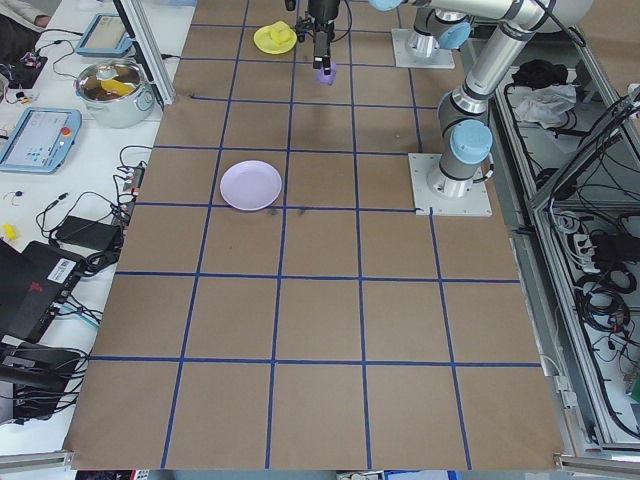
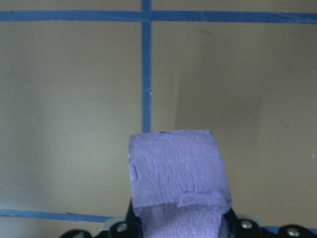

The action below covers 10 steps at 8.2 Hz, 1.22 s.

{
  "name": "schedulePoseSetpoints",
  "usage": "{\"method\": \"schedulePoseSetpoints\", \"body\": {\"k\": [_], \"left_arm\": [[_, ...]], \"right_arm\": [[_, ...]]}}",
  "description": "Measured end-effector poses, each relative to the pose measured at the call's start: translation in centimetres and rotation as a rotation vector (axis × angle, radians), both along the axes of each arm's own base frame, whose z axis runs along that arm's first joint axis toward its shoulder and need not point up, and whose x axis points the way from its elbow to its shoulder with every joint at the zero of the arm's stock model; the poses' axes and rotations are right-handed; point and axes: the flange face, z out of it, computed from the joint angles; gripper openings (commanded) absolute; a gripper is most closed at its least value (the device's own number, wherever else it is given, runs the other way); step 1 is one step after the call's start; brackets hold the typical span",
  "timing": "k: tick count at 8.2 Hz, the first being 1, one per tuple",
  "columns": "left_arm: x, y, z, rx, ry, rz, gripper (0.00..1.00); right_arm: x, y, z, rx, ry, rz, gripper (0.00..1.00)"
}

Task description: Sort blocks by color into plates

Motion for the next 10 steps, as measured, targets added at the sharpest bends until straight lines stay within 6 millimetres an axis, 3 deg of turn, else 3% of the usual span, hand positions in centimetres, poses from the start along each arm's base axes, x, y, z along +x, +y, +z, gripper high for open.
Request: {"method": "schedulePoseSetpoints", "body": {"k": [1, 2, 4, 5, 6, 8, 9, 10], "left_arm": [[0.0, 0.0, -0.1, 0.001, 0.0, 0.0, 1.0], [0.0, 0.0, -0.1, 0.001, 0.0, 0.001, 1.0], [0.0, -0.1, 0.1, 0.0, 0.002, 0.002, 1.0], [0.0, -0.2, 0.2, -0.001, 0.002, 0.002, 1.0], [0.0, -0.2, 0.3, -0.001, 0.003, 0.002, 1.0], [-0.1, -0.3, 0.0, 0.008, 0.003, 0.001, 1.0], [-0.1, -0.4, -0.5, 0.017, 0.004, 0.001, 1.0], [-0.1, -0.5, -0.8, 0.025, 0.005, 0.004, 1.0]], "right_arm": [[3.5, -0.1, -0.1, -0.02, -0.005, -0.005, 0.34], [7.0, -0.2, -0.5, -0.028, -0.006, -0.006, 0.45], [12.8, -0.4, -2.5, -0.03, 0.007, -0.018, 1.0], [14.0, -0.3, -3.2, -0.031, 0.02, -0.031, 1.0], [14.3, -0.4, -3.3, -0.045, 0.037, -0.03, 1.0], [13.6, -0.6, -1.2, -0.079, 0.046, -0.007, 1.0], [12.0, -0.8, 0.8, -0.082, 0.052, -0.002, 1.0], [9.1, -1.6, 3.3, -0.071, 0.061, 0.017, 1.0]]}}
